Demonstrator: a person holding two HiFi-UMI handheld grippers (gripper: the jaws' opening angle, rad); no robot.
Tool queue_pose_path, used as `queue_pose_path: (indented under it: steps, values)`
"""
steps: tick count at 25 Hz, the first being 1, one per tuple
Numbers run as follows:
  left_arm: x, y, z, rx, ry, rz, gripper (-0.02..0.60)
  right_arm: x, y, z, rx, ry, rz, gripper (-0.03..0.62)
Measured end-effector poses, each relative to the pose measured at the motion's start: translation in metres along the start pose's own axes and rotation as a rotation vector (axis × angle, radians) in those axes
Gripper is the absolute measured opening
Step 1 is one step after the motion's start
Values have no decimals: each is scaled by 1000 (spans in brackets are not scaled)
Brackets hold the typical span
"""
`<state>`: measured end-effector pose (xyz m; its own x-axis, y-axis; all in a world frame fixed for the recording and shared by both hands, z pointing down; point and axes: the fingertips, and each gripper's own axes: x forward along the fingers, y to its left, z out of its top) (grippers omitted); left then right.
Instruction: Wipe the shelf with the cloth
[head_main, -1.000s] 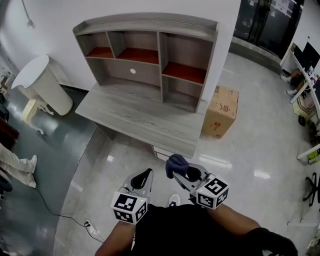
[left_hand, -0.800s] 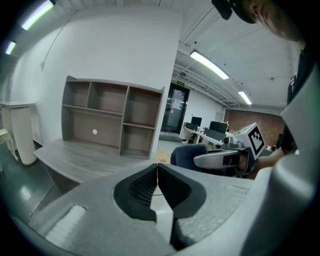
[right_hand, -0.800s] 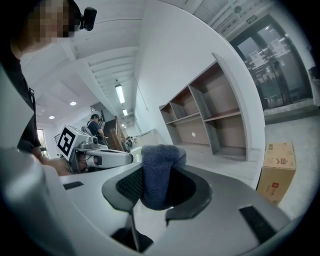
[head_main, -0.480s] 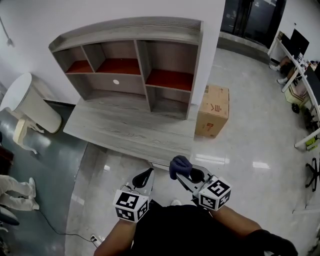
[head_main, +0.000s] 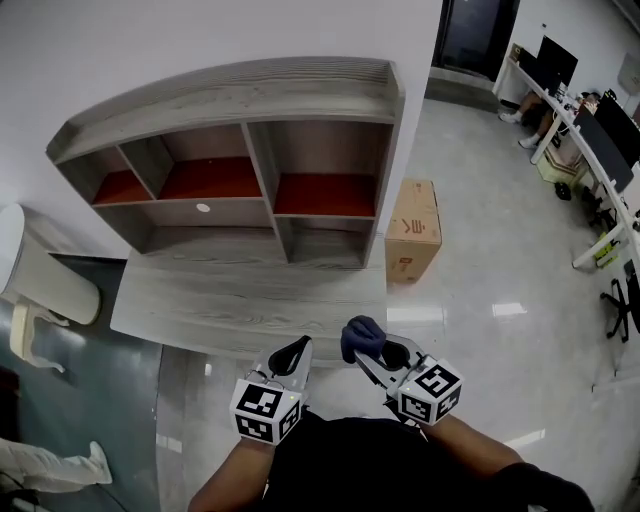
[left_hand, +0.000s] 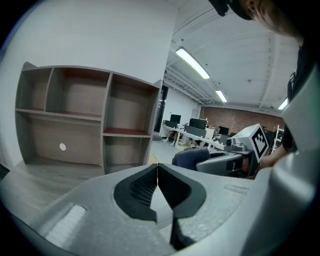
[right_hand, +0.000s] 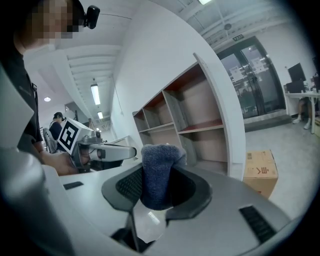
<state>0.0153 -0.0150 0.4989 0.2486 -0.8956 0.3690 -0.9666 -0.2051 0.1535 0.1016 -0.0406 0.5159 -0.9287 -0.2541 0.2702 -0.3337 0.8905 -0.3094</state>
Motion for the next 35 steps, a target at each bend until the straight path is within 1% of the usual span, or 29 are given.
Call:
queue_pose_path:
  steps: [4, 8, 13, 19, 23, 28, 31, 35]
  values:
    - [9, 42, 22, 33, 8, -58, 11, 37, -1, 25, 9, -32, -66, 127]
    - [16, 81, 38, 59, 5, -122, 10, 75, 2, 38, 18, -51, -128, 127]
    - [22, 119, 46, 85, 18, -203, 10, 111, 6, 47, 29, -71, -214, 127]
    - [18, 154, 55, 113, 13, -262, 11, 138, 4, 66, 24, -114, -309, 127]
    - [22, 170, 60, 117, 0, -276, 9, 150, 1, 93, -25, -160, -347, 127]
    - [23, 170, 69, 119, -20, -289, 11, 156, -6, 142, -81, -240, -359, 127]
    - [25, 170, 73, 115, -31, -275, 9, 160, -13, 167, -135, -272, -353, 127]
    - [24, 170, 76, 91, -42, -238, 9, 167, -28, 192, -191, -285, -346, 127]
